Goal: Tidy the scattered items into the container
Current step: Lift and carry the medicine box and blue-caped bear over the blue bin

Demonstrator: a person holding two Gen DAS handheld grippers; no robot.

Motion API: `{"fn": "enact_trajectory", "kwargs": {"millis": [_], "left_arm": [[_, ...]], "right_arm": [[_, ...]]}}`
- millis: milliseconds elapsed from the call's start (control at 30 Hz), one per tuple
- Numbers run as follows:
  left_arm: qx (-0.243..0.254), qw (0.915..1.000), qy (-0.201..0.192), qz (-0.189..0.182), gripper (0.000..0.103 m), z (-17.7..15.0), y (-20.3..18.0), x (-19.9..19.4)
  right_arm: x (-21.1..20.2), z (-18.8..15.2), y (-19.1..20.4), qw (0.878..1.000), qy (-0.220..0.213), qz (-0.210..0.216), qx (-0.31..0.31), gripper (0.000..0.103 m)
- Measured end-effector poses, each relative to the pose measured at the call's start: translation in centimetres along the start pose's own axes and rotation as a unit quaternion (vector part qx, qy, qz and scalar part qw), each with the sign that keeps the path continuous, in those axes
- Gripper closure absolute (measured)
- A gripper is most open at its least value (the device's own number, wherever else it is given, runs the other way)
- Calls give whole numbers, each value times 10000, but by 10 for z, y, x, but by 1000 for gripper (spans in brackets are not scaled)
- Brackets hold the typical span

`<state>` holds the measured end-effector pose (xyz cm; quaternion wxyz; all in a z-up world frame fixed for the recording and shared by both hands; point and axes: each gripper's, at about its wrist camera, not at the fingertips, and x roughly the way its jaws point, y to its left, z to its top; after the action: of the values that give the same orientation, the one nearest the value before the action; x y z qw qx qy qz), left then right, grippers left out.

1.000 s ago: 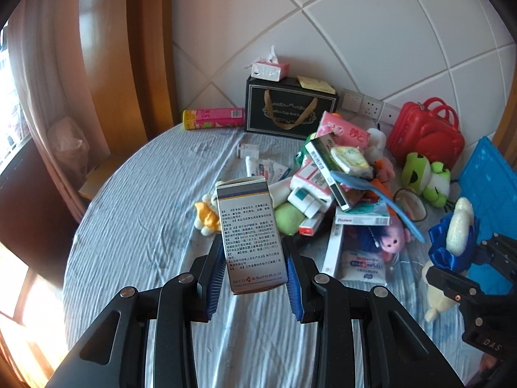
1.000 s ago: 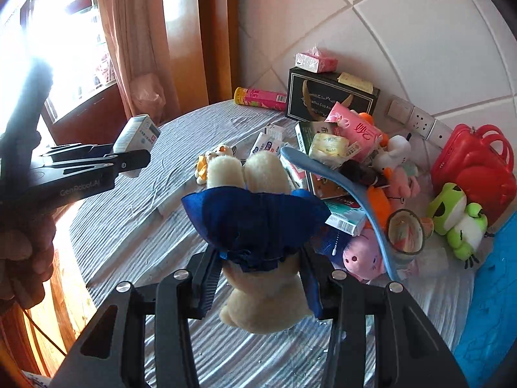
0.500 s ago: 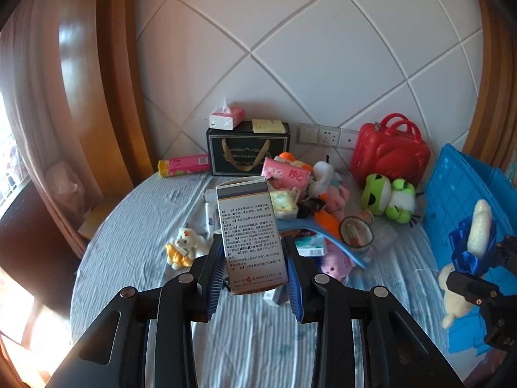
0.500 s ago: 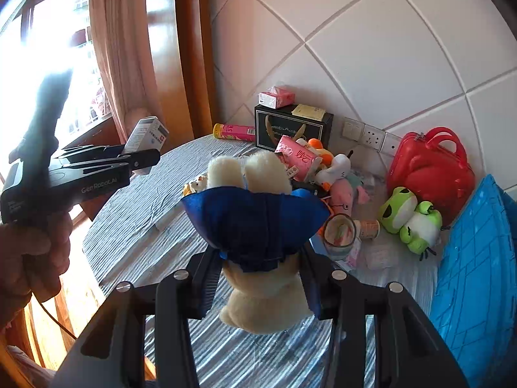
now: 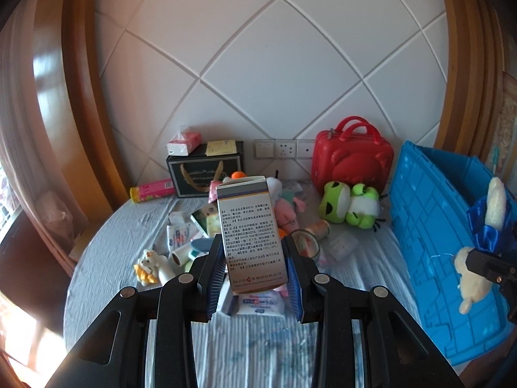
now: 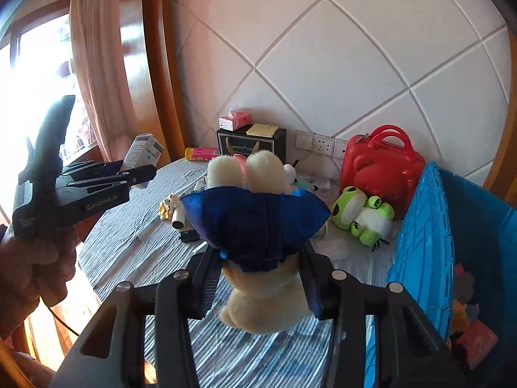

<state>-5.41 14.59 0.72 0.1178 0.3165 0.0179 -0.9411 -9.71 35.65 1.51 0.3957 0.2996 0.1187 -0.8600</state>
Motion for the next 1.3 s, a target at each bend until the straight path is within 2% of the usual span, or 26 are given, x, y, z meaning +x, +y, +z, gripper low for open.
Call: {"fn": "enact_trajectory", "kwargs": {"millis": [333,700,1000,1300], "left_arm": [[342,9980,-210,-495,70,25,-113,-11],[892,9884,-291,-1190,70,39,-239,-21],[1322,9733,-296,-1853,70,46,-327,-22],[1763,9502,-363,-2545,70,55,-405,-26]], "right_arm": [[-62,-8,-67,9990,-339,-226,161,59],[-116,-37,-150,9944,-470,-700,637,59],[-153,-65,-206,9844,-501,-1270,1106,59],[-194,-87,-262,9638,-528,-2041,1634,59]]}}
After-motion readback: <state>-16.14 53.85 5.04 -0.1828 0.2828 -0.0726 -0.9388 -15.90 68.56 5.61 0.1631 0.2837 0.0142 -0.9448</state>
